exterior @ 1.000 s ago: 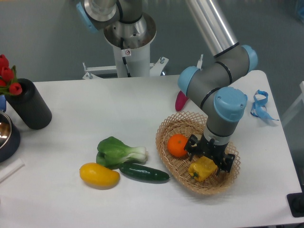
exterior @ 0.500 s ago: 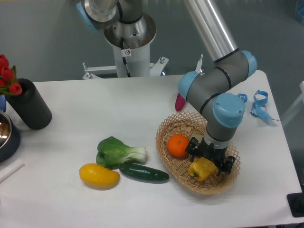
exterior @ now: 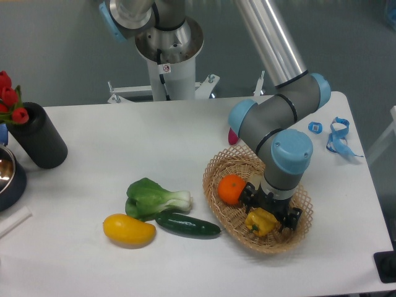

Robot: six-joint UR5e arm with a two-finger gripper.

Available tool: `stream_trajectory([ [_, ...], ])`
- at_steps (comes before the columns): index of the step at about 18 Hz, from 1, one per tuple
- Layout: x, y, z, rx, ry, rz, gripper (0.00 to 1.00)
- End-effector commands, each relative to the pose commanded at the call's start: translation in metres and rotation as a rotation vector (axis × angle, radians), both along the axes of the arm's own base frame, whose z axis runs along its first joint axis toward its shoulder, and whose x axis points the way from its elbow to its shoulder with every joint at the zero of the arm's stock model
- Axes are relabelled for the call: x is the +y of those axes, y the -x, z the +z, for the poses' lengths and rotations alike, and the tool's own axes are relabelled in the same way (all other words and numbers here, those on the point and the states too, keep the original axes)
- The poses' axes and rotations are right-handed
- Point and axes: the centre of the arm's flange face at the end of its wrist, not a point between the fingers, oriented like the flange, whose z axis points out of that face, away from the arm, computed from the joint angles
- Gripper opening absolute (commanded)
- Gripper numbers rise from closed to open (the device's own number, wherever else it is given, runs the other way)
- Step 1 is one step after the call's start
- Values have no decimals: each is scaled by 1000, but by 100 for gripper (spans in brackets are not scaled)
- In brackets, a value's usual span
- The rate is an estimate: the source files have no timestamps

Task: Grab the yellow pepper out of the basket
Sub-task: 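Close the gripper fingers around the yellow bell pepper, then lift the yellow bell pepper up out of the basket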

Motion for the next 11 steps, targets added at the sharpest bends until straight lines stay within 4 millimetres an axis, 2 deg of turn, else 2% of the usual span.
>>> stream_trajectory([
  [1,0,0,4,4,-2,0,33],
  [2,-3,0,13,11,-6,2,32],
  [6,-8,2,35,33,-24,15,32],
  [8,-18,6,45,22,-22,36,32],
  [11,-19,12,59,-4,-8,43,32],
])
